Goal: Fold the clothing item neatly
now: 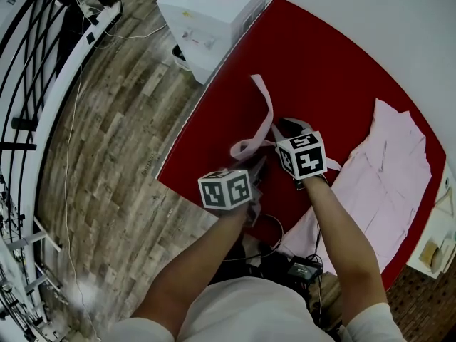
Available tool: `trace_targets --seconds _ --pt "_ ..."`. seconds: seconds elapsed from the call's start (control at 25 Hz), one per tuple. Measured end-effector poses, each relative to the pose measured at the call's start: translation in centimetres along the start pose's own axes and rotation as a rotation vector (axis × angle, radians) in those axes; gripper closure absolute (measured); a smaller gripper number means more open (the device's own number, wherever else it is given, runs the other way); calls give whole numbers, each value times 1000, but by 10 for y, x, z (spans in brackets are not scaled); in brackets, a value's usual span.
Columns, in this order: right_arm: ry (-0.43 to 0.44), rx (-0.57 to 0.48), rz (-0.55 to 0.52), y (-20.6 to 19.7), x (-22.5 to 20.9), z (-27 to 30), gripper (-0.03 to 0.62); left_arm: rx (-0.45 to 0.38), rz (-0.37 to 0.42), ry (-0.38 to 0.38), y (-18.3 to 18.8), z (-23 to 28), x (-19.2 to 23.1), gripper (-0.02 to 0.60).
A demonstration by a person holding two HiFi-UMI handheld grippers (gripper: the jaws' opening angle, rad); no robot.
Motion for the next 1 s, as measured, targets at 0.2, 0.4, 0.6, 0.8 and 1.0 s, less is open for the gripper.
trace_targets --seconds 0.2,0.4,0.6,0.8,1.0 --pt "-38 -23 24 13 -6 19 505 15 -3 -6 -2 0 1 514" --pt "-65 -6 60 11 -12 41 505 37 7 -14 -5 -3 2 514" --pt "-72 -18 97 8 -17 41 559 48 13 -21 -7 -4 1 514" --pt "-58 -79 110 17 -14 17 572 46 29 -12 -5 2 -2 511" --pt "-38 -141 187 23 -17 -15 574 70 39 -3 -12 19 -16 489"
Point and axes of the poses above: the fingertips, and each gripper's own axes: z forward along the fingers, x to its left, y out of its top, the point moved 6 cm from there along -z, backward along the fingers, and after that the axes turned 4 degrees about -z, right-handed, at the moved point
